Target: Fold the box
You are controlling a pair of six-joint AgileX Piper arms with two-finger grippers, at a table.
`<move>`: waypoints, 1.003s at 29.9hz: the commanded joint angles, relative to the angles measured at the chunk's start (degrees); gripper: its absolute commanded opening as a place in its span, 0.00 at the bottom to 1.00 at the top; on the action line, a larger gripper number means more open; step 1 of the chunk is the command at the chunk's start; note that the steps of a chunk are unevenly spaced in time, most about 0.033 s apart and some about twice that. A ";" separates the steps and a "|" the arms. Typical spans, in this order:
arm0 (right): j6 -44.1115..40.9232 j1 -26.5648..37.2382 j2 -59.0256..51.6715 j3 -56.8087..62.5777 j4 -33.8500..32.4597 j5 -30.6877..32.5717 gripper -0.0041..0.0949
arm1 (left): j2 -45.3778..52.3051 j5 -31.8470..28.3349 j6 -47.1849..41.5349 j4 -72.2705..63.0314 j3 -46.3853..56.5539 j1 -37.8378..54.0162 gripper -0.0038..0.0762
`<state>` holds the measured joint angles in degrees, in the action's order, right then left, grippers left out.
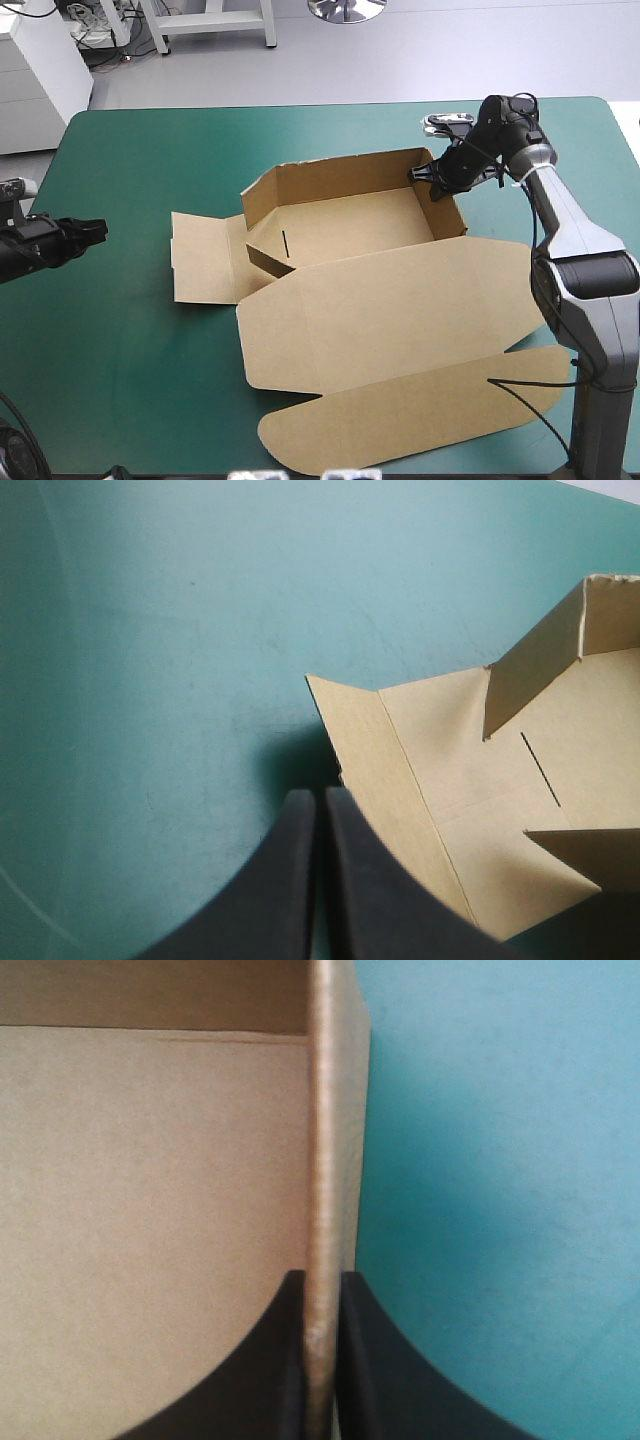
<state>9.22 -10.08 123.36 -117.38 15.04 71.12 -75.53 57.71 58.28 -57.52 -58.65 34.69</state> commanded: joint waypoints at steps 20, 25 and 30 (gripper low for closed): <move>-4.04 0.00 -17.77 0.95 -2.24 0.82 0.74 | 1.46 0.63 0.10 -3.60 -1.49 0.14 0.06; -2.50 0.00 -21.00 7.75 -4.18 0.82 0.74 | 1.46 0.63 0.10 -3.60 -1.49 0.14 0.06; -2.27 0.00 -19.22 11.10 -3.62 0.82 0.74 | 1.46 0.97 0.10 -3.60 -1.49 0.14 0.06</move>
<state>6.02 -10.18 105.97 -106.23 10.88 71.12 -75.53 58.39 58.28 -57.46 -58.65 34.69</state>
